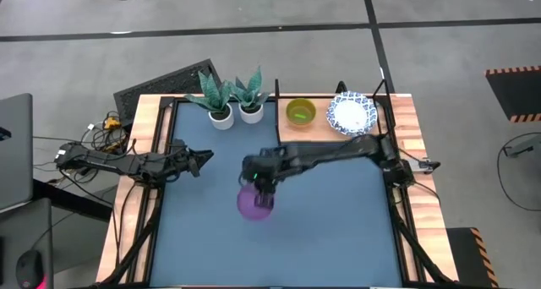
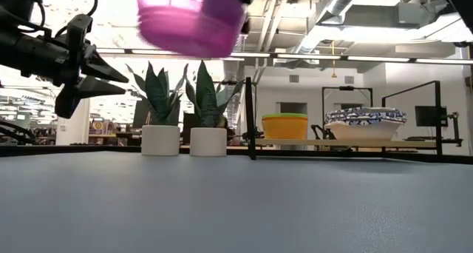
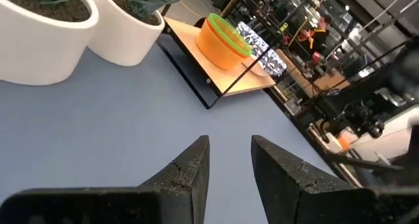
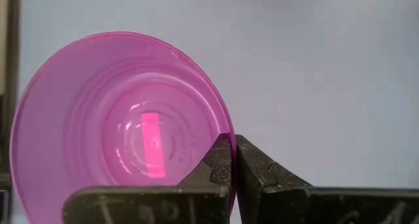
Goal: Place and stack bowls onto a shelf
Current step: Stack the violet bowl on the green bowl on the shelf
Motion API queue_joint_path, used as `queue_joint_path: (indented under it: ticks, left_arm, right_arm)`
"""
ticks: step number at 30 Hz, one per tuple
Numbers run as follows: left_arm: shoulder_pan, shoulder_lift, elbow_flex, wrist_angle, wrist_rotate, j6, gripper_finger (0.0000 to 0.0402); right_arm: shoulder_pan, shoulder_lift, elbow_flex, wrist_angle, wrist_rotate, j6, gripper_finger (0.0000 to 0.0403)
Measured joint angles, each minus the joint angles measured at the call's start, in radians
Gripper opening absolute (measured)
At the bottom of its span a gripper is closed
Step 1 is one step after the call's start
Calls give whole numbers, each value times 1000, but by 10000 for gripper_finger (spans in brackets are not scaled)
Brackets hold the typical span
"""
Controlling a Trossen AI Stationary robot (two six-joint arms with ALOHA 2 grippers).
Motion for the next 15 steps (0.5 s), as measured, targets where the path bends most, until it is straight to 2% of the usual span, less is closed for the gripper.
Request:
queue_joint_path:
  ticks: [5, 9, 15]
  left_arm:
    - [0, 0, 0, 0, -1, -16, 98]
    - [0, 0, 0, 0, -3, -16, 98]
    - [0, 0, 0, 0, -7, -9, 98]
  right_arm:
    - [-99, -148, 0, -53, 134, -54, 24]
    - [-223, -246, 0, -72, 251, -55, 24]
    - [-459, -326, 0, -110, 278, -53, 24]
